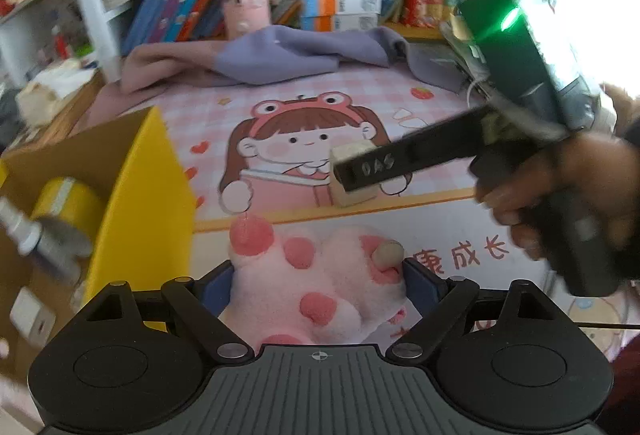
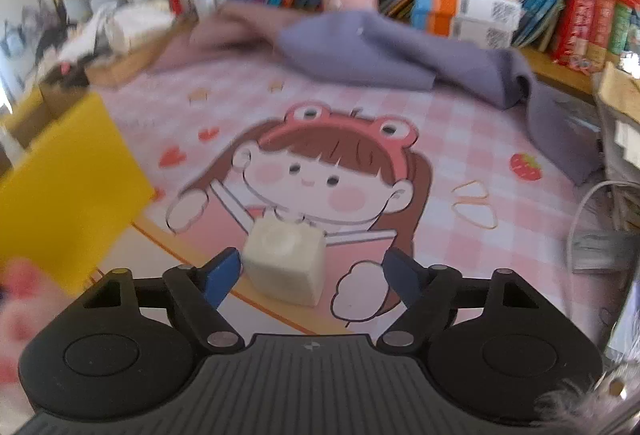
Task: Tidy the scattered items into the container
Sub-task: 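Grasp the pink plush pig with the left gripper while the right gripper grasps the white cube charger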
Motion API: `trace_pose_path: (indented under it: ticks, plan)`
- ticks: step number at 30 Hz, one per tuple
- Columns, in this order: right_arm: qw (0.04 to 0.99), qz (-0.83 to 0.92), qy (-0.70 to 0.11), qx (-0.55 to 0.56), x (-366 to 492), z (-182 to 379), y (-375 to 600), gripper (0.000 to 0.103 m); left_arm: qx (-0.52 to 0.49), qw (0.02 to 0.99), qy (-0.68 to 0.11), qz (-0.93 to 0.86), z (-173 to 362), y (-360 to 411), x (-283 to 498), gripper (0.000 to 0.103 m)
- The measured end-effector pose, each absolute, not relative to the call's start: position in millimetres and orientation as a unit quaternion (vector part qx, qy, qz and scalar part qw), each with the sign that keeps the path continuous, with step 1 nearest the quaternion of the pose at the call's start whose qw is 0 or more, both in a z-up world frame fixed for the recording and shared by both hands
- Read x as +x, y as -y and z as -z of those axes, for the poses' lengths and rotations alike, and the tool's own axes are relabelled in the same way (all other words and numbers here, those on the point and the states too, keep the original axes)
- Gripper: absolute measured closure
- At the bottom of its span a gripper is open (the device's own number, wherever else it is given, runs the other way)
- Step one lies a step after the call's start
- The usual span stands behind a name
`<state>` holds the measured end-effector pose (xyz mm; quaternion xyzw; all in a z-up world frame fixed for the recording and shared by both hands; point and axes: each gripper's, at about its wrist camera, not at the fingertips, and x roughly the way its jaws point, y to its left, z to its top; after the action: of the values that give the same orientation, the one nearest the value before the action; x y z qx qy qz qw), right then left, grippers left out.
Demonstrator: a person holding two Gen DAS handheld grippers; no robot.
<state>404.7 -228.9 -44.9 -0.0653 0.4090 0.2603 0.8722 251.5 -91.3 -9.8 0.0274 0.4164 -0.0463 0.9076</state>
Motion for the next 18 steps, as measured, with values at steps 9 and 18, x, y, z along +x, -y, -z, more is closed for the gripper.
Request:
trace_pose_path:
  ticks: [9, 18]
  plan:
    - [0.867, -0.28, -0.403, -0.087, 397, 54, 215, 0.067, 0.027, 0.916, -0.399, 0.045, -3, 84, 235, 0.014]
    - [0.873, -0.275, -0.401, -0.048, 375, 33, 240, 0.071, 0.039, 0.919, -0.386, 0.072, -10, 89, 231, 0.014]
